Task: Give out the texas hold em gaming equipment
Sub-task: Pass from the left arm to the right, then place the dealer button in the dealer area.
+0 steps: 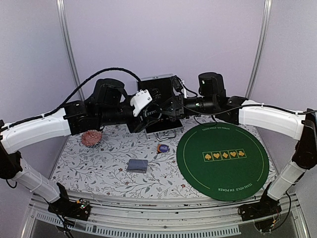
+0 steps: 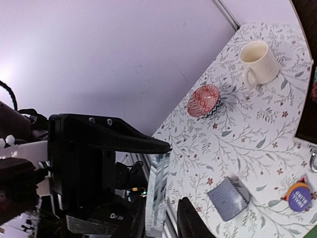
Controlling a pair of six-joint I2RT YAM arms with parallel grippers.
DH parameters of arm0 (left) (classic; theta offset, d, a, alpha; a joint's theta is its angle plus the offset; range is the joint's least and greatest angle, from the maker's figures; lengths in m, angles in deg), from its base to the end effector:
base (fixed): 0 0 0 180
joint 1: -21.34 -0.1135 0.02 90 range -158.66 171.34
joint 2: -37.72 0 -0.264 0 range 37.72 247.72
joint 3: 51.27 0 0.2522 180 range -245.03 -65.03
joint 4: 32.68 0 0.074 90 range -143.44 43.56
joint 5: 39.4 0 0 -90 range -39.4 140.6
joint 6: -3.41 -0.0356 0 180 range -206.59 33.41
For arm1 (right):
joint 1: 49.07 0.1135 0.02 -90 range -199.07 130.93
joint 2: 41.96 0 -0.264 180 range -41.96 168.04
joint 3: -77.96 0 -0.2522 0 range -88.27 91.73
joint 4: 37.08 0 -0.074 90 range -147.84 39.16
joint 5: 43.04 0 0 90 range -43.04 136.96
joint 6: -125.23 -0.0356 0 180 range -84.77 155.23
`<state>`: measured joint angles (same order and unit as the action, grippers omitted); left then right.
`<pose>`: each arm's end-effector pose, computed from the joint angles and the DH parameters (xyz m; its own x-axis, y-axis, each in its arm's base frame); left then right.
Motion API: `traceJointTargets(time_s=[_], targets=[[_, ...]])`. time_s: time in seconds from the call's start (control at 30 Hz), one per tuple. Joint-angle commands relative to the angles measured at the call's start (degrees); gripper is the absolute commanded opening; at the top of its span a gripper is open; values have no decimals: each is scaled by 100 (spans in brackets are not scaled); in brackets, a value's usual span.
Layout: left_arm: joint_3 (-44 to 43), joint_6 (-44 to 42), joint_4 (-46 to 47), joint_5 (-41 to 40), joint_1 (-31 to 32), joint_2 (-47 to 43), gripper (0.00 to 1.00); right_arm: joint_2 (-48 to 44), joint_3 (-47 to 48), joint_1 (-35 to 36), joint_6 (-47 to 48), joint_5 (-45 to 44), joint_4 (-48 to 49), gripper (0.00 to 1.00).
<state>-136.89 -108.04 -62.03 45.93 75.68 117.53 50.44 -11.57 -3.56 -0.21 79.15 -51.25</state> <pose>0.1916 -0.2620 0.3551 0.0635 0.5367 -0.8414 0.7983 0.4786 0.3655 0.2550 0.2866 0.3399 -0.7164 -0.0290 -0.6971 -0.6714 0.3004 0.6775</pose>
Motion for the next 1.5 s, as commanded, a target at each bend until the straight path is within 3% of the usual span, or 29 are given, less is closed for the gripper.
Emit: traceJointTargets(time_s=[0.0,0.07,0.13,0.17,0.27,0.3,0.4,0.57,0.73,1.0,1.17,1.27,1.4,1.47], targets=[[91,-152,267,-76,94,-14,22,200,333,46,11,86,-53,16],[109,-153,263,-94,94,-13,22,212,328,51,11,94,-124,4],[118,-153,261,-109,94,-9,23,180,328,43,90,-2,-273,2],[118,-163,256,-113,94,-12,28,135,321,24,129,-87,-381,1],[149,-120,257,-154,94,-28,72,-127,128,-253,332,-210,-663,1],[168,-98,253,-180,94,-34,82,-254,-15,-433,384,-211,-737,1],[267,33,233,-282,58,-18,98,-778,-738,-1235,504,-316,-848,1],[356,466,94,-112,-124,176,98,-1187,-2039,-3207,656,-303,-851,1],[337,675,-19,31,-273,437,98,-361,-2353,-4470,958,73,-591,1],[409,731,-68,44,-459,555,98,1605,-1436,-4905,1092,839,-442,1],[454,792,-274,128,-547,573,98,2100,-1180,-4925,1005,983,-477,3],[541,810,-341,234,-582,575,98,2095,-1240,-4923,1045,760,-657,15],[576,843,-438,430,-621,626,98,1892,-1206,-4926,1307,94,-1223,51],[548,890,-495,540,-637,681,98,1663,-1138,-4925,1468,-435,-1552,60]])
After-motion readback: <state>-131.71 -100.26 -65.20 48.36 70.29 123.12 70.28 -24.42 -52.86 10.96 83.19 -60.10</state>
